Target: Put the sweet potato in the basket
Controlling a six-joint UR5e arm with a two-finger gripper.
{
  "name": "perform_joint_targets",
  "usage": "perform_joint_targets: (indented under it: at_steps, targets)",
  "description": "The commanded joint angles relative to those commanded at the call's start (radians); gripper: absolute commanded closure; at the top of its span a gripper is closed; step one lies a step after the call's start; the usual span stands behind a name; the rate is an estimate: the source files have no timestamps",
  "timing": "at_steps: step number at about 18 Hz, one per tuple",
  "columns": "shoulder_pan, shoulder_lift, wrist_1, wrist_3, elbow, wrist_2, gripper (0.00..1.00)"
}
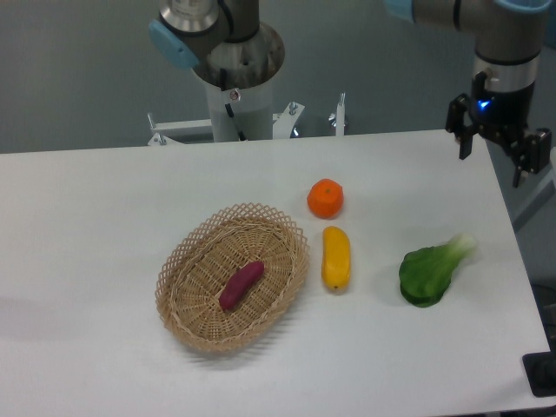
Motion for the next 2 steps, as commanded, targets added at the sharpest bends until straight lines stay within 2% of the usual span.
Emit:
perform_joint_targets:
  at_steps: [2]
  targets:
    - [0.000, 0.000, 0.000, 0.000, -0.002, 0.000, 0.00]
